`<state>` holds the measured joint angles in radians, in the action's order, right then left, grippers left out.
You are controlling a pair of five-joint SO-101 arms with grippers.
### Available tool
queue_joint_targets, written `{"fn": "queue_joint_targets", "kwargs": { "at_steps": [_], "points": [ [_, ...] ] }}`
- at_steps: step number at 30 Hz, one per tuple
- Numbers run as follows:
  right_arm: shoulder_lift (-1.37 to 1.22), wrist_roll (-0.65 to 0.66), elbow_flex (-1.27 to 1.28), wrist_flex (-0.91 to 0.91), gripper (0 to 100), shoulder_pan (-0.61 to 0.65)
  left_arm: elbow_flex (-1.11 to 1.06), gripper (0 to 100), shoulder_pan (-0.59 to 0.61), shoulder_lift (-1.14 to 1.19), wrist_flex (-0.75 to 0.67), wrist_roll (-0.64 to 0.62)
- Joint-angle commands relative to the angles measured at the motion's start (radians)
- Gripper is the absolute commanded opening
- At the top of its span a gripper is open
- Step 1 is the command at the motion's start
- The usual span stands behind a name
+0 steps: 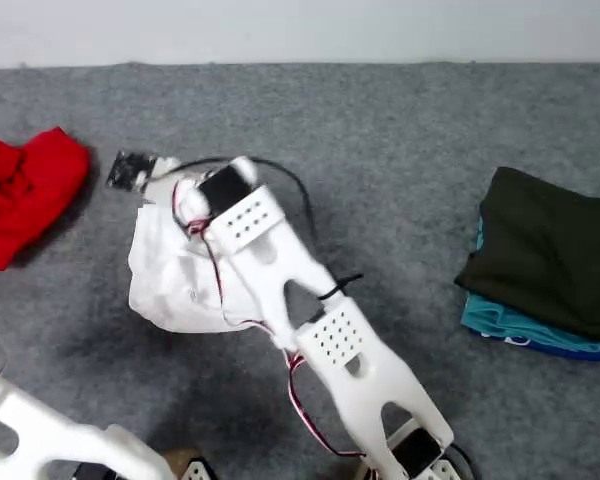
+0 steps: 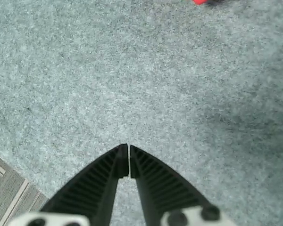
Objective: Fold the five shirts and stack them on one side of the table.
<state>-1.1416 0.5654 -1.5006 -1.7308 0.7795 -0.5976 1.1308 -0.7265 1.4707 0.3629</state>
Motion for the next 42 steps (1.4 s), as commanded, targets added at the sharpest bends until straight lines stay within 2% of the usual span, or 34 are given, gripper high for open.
{"fn": "queue_joint_targets", "kwargs": {
  "at_steps": [1, 5, 8, 11, 17, 20, 25, 29, 32, 38, 42],
  "points": [
    [-0.022, 0.003, -0.008, 0.019, 0.9, 0.097, 0.041, 2, 0.008, -0.023, 0.003, -0.002],
    [-0.056, 0.003, -0.009, 0.012, 0.9, 0.237, 0.042, 2, 0.046, -0.025, 0.002, -0.002],
    [-0.007, 0.003, -0.046, -0.025, 0.9, 0.286, 0.042, 2, 0.091, -0.025, -0.003, -0.002],
    [0.051, 0.005, -0.087, -0.064, 0.9, 0.265, 0.042, 2, 0.110, -0.023, -0.003, 0.005],
    [0.153, 0.006, -0.089, -0.062, 1.1, 0.117, 0.042, 2, 0.110, -0.023, 0.003, 0.029],
    [0.128, 0.005, -0.048, -0.062, 1.1, 0.108, 0.042, 2, 0.110, -0.023, 0.003, 0.029],
    [0.021, 0.002, 0.005, 0.007, 1.0, 0.203, 0.042, 2, 0.117, -0.025, 0.005, 0.031],
    [-0.068, 0.002, -0.002, 0.094, 0.9, 0.294, 0.042, 2, 0.196, -0.025, -0.003, 0.032],
    [-0.065, 0.003, -0.032, 0.081, 0.9, 0.328, 0.042, 2, 0.236, -0.023, -0.003, 0.035],
    [0.012, 0.003, -0.169, -0.053, 1.1, 0.236, 0.041, 2, 0.238, -0.023, -0.003, 0.066],
    [0.070, 0.003, -0.180, -0.064, 1.1, 0.157, 0.038, 2, 0.219, -0.023, -0.003, 0.064]
  ]
}}
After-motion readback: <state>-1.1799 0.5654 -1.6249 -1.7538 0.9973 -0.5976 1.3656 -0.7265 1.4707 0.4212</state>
